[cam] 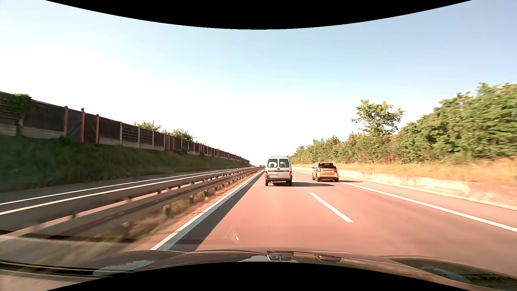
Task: Follow the waypoints while adhering to traffic rules and regulations
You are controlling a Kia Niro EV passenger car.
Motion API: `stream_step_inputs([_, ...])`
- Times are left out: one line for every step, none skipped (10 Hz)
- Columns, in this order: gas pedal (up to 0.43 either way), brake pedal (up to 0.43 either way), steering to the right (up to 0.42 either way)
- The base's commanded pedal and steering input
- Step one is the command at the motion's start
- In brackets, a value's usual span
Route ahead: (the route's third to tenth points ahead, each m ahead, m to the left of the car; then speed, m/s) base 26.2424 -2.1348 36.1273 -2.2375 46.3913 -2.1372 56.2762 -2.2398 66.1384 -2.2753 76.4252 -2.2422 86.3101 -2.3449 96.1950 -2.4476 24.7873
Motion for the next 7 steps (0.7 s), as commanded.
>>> stream_step_inputs([0.15,0.006,-0.004])
stream_step_inputs([0.15,0.006,-0.004])
stream_step_inputs([0.15,0.006,-0.003])
stream_step_inputs([0.15,0.006,-0.002])
stream_step_inputs([0.15,0.006,-0.001])
stream_step_inputs([0.15,0.006,-0.001])
stream_step_inputs([0.15,0.006,-0.001])
